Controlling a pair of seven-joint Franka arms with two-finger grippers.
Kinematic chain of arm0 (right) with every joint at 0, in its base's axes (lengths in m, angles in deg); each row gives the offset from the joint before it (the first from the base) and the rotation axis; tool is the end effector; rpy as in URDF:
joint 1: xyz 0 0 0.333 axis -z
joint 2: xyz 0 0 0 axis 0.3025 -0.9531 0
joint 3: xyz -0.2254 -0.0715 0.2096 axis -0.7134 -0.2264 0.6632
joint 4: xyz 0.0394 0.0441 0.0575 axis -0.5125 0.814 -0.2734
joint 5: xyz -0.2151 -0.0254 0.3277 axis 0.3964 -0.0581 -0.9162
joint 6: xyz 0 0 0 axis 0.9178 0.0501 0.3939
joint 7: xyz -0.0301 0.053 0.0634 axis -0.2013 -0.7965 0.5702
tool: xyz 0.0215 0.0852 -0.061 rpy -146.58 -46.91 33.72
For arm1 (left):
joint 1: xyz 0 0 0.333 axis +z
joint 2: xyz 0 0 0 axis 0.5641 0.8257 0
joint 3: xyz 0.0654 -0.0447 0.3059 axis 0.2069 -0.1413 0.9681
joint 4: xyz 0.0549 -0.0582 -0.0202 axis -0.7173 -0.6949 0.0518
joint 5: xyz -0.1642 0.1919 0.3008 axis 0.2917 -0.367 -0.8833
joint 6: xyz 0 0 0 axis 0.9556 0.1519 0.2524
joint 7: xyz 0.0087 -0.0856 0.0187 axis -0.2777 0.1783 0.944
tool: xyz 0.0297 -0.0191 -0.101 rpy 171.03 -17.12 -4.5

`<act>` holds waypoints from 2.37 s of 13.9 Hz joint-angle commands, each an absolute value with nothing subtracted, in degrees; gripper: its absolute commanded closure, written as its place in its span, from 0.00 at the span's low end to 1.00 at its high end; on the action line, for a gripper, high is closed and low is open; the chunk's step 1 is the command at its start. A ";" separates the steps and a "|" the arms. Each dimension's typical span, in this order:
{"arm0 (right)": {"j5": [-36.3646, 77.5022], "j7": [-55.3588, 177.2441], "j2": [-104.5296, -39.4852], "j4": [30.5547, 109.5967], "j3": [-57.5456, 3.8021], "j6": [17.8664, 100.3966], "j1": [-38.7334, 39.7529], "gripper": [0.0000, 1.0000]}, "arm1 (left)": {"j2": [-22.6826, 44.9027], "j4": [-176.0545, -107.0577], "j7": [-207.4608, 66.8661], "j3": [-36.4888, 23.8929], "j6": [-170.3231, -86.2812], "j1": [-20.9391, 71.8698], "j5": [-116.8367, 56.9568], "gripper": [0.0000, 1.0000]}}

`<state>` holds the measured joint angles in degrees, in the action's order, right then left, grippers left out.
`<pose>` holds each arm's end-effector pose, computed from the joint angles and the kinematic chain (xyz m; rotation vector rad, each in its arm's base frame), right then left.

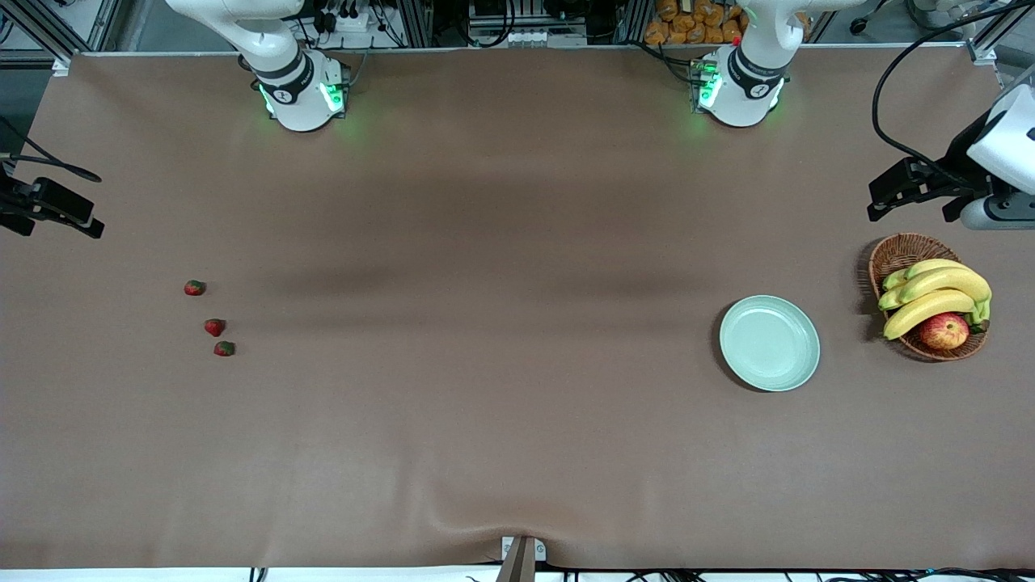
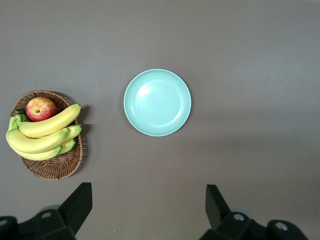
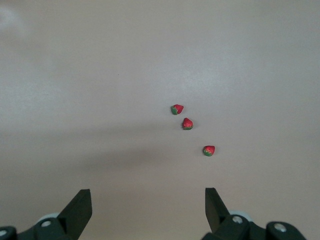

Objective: Collect all strawberries into plate

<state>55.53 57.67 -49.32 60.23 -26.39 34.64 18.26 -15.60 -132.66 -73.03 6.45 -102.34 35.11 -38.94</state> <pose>0.5586 -0.0509 0.6266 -3.1079 0.1050 -0.0328 0.5486 -0.0458 0.6311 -3.1409 0.0273 -0.0379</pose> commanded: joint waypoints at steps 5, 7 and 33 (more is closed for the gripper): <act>56.27 58.28 -49.51 59.38 -25.99 33.77 20.15 0.00 | -14.86 -130.97 -73.32 6.84 -101.84 34.87 -39.37 0.00; 56.27 58.28 -50.21 59.91 -25.90 34.04 20.33 0.00 | -14.78 -131.05 -73.32 6.84 -101.84 35.22 -39.11 0.00; 57.85 66.02 -83.34 75.38 -25.55 78.16 21.66 0.00 | -14.78 -132.37 -73.58 6.84 -101.75 35.75 -39.02 0.00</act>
<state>57.22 65.29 -82.48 75.32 -26.29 77.44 21.43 -14.73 -132.75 -73.09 6.86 -102.32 35.67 -38.94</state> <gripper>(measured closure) 0.000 0.000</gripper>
